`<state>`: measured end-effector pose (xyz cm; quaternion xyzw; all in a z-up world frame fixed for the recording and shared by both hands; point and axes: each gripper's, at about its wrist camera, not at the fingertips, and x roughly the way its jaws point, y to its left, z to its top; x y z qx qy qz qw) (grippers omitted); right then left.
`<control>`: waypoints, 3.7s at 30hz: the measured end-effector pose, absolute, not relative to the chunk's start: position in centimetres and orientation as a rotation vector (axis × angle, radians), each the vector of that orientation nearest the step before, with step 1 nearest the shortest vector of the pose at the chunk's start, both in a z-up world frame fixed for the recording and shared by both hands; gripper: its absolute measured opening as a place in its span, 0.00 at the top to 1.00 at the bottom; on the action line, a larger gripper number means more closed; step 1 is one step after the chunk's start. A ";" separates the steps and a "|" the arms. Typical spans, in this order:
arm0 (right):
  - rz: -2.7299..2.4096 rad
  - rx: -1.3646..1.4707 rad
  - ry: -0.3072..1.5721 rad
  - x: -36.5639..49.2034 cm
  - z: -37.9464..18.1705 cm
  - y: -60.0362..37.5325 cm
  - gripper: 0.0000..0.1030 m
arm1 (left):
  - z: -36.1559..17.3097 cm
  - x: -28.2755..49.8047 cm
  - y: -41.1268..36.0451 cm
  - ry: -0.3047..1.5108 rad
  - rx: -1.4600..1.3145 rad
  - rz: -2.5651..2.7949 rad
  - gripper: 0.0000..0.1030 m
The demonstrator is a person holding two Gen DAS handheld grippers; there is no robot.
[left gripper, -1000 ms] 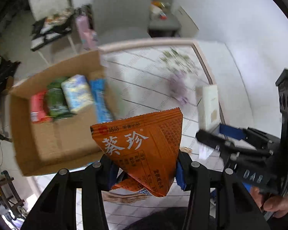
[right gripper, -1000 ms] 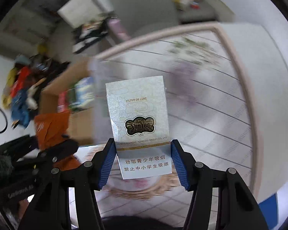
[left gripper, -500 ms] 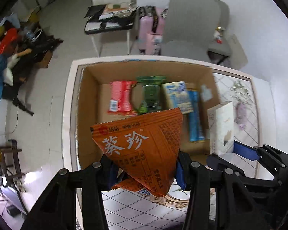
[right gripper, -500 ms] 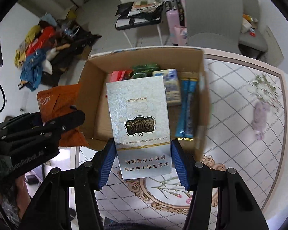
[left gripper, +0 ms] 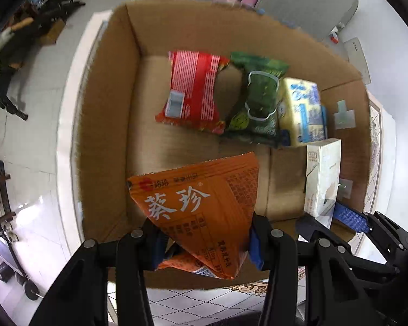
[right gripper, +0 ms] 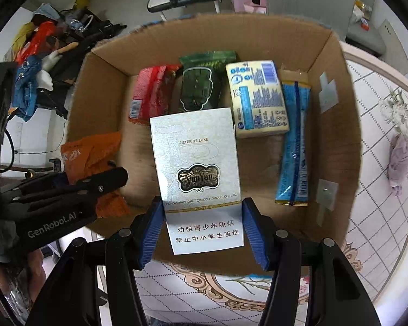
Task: Organize soft objects
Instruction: 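Carry the orange bag and white box into the box and release both, then grasp the lilac plush toy with the right tool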
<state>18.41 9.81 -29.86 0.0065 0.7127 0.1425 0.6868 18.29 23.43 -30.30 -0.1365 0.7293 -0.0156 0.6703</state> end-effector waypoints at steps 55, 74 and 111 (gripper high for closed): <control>-0.171 0.216 1.550 23.8 -31.6 -22.5 0.08 | -26.0 18.3 12.5 1.405 -0.017 0.296 0.00; -0.313 0.279 1.605 29.1 -40.7 -27.8 0.61 | -31.6 20.2 8.1 1.519 0.029 0.277 0.00; 0.335 0.060 1.533 19.1 -26.5 3.9 0.65 | -24.6 15.6 19.5 1.450 -0.172 0.139 0.00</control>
